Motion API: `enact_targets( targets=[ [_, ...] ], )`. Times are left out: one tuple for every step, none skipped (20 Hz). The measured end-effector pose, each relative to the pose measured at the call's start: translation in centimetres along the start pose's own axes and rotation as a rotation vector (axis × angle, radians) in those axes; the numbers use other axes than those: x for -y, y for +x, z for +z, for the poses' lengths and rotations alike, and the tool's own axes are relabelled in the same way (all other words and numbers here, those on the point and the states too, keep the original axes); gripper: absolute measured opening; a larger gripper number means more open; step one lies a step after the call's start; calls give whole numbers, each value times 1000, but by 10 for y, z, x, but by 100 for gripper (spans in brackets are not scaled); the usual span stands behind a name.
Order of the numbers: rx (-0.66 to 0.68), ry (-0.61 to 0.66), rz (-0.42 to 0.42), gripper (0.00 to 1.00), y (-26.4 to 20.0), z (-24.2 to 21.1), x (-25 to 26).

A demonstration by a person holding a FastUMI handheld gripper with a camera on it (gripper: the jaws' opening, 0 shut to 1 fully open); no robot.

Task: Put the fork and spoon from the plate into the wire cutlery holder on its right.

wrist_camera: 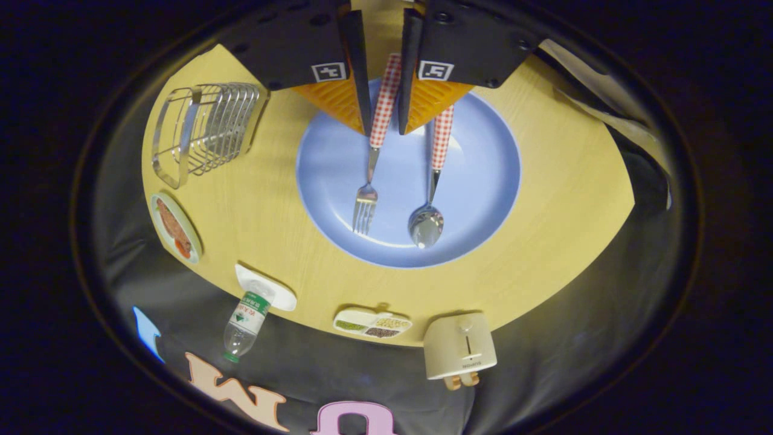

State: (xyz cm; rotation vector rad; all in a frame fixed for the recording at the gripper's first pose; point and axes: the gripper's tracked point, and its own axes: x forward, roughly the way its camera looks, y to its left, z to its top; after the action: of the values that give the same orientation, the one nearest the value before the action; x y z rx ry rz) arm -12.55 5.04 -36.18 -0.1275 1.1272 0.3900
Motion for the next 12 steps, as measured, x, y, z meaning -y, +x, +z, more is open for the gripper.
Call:
enact_targets(
  targets=[
    [-25,-4,7,21,1,-5,-3],
    [-25,-5,4,13,-3,-5,-2],
    [-38,-11,-3,13,-5,-8,-1],
    [-53,-16,-7,13,-8,-8,3],
    [-48,-13,-4,13,-15,-5,6],
    [-37,-12,4,13,-21,2,7],
    [-36,-22,6,13,-28,7,11],
    [-26,-36,9,13,-36,14,15],
    [-23,-49,16,13,-43,19,18],
    [-30,-62,21,13,-51,23,22],
    [-40,-73,26,13,-60,23,26],
    [-41,-79,33,13,-69,26,32]
  ],
)
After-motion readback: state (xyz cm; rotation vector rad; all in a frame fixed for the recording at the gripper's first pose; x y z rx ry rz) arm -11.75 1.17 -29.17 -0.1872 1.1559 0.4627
